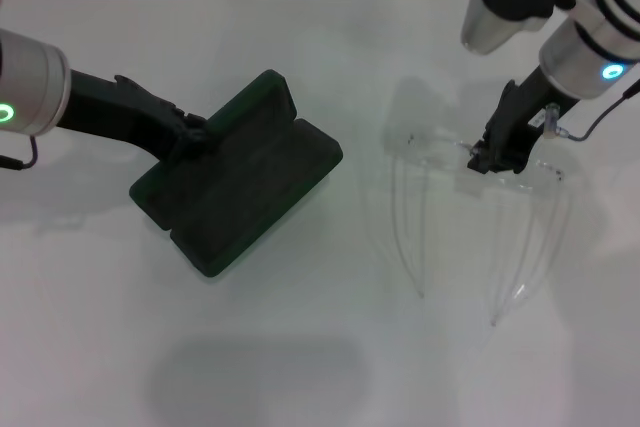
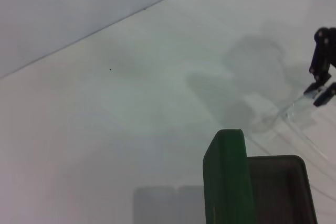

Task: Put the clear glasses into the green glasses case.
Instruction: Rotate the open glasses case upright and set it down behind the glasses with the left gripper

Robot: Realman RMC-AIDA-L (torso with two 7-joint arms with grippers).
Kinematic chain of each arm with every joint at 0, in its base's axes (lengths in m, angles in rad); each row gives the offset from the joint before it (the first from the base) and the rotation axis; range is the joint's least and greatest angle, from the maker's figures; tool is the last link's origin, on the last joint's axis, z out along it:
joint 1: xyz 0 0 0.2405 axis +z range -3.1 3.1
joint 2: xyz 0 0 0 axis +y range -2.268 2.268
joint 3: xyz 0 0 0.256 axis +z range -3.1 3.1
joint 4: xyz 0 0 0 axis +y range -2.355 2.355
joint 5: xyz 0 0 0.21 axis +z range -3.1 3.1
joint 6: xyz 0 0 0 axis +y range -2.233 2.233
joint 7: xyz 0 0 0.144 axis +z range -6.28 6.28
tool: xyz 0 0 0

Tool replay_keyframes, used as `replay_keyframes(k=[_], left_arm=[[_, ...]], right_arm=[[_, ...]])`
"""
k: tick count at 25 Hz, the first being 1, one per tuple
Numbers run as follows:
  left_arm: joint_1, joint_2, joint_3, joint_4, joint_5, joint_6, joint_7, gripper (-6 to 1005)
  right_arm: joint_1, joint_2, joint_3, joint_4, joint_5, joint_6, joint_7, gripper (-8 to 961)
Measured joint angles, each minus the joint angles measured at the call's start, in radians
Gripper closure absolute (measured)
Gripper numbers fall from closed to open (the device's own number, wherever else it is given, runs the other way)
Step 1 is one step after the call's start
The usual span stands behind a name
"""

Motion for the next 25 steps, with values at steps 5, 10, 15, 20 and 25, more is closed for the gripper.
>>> replay_keyframes(k=[5, 10, 15, 20, 25], left_arm=[[0.008, 0.004, 0.001, 0.030, -0.001, 0.012, 0.037, 785], [0.006, 0.004, 0.002, 0.063, -0.001, 0.036, 0.088, 786], [-0.007, 0.003, 0.026, 0.066, -0.013, 0.081, 0.177, 786], [-0.015, 0.002, 0.097, 0.076, -0.016, 0.108, 0.217, 786], [-0.077, 0.001, 0.213, 0.073, -0.015, 0.076, 0.213, 786]], right_arm=[[-0.086, -0.004, 0.013, -0.201, 0.003, -0.066, 0.061, 854], [-0.211, -0.008, 0.119, -0.455, 0.029, -0.196, 0.074, 860], [-0.385, 0.001, 0.272, -0.742, 0.149, -0.258, 0.082, 870], [-0.467, 0.001, 0.406, -0.837, 0.268, -0.386, 0.039, 874], [-0.507, 0.004, 0.763, -0.840, 0.317, -0.647, -0.050, 876]])
